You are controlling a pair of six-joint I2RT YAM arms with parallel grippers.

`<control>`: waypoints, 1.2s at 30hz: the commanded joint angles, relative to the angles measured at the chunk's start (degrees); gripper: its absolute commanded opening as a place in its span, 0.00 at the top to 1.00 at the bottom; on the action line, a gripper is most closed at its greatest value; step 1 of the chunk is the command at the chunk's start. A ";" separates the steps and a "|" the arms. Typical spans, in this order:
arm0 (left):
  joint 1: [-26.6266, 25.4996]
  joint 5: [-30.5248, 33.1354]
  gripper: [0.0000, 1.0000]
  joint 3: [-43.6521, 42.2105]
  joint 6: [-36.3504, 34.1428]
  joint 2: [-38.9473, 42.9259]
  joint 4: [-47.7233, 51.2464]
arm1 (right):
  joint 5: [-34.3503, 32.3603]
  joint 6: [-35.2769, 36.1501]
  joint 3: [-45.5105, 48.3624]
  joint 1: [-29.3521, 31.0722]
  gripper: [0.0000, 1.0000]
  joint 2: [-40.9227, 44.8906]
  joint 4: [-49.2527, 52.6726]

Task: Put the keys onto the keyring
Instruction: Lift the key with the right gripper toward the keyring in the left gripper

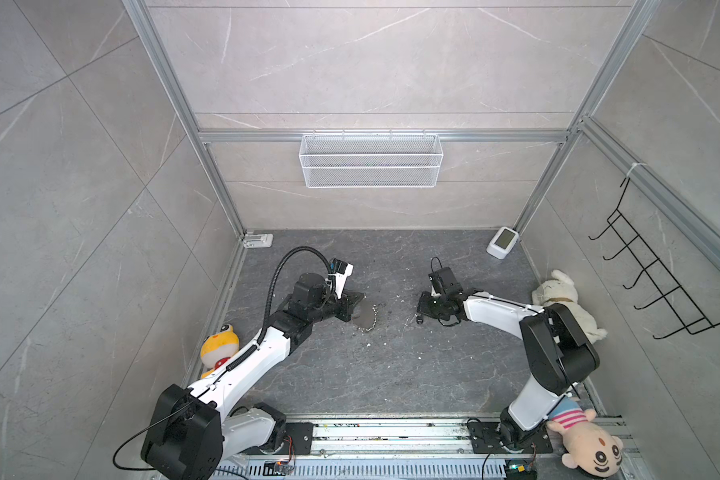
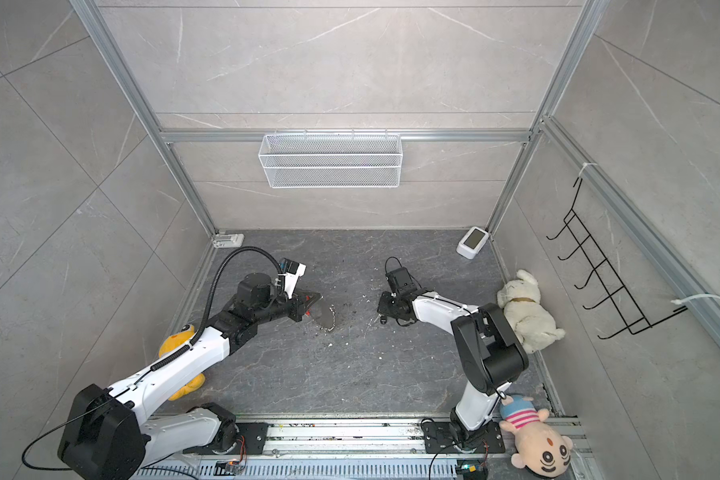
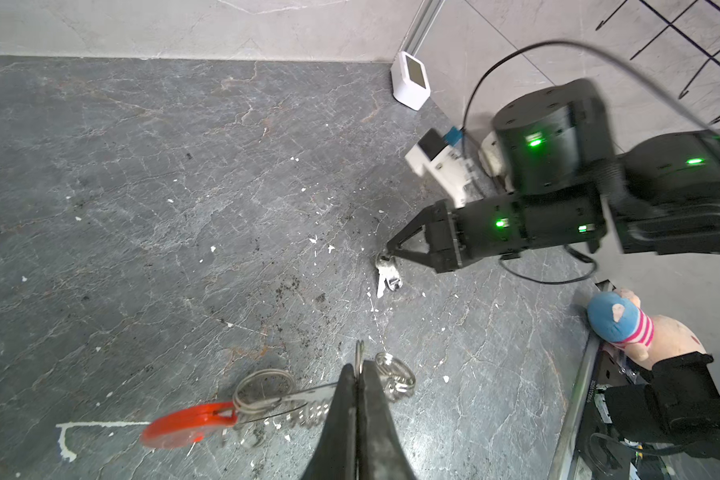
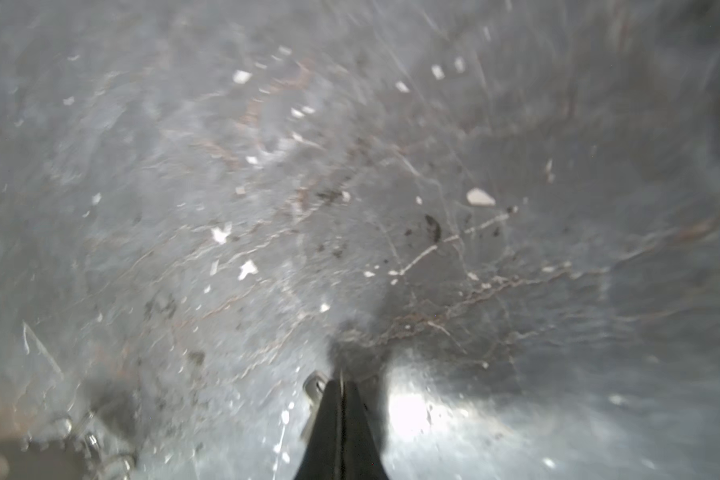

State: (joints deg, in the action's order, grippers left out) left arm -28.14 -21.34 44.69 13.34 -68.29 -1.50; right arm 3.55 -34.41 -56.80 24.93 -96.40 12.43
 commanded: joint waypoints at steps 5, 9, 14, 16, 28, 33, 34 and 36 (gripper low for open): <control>-0.20 5.73 1.00 6.38 0.50 1.34 1.25 | -4.95 26.82 4.18 4.46 1.00 19.80 -3.40; -0.20 4.83 1.00 8.48 -4.30 0.97 2.26 | 2.46 25.91 -0.86 3.80 1.00 23.86 3.71; -0.20 1.02 1.00 9.28 -13.27 1.37 2.21 | 25.64 27.84 -4.91 3.13 1.00 23.10 3.25; -0.25 0.42 1.00 9.18 -15.87 1.76 1.51 | 33.59 28.68 -5.90 3.15 1.00 22.62 2.53; -0.22 -13.37 1.00 8.88 -17.59 1.50 -2.49 | 47.34 22.13 -8.39 3.41 1.00 18.32 -5.71; -0.25 -18.54 1.00 6.27 -18.09 1.58 -8.18 | 46.66 21.07 -9.72 4.39 1.00 16.60 -6.16; -0.25 -19.15 1.00 5.61 -18.74 1.71 -9.30 | 46.34 20.69 -9.87 4.43 1.00 16.38 -6.28; -0.25 -20.57 1.00 3.88 -20.47 2.12 -11.61 | 45.62 19.62 -10.15 4.52 1.00 15.94 -6.92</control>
State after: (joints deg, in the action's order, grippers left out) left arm -28.14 -36.51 50.09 -4.03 -68.12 -5.58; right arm 48.71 -12.75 -65.21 29.06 -79.50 7.57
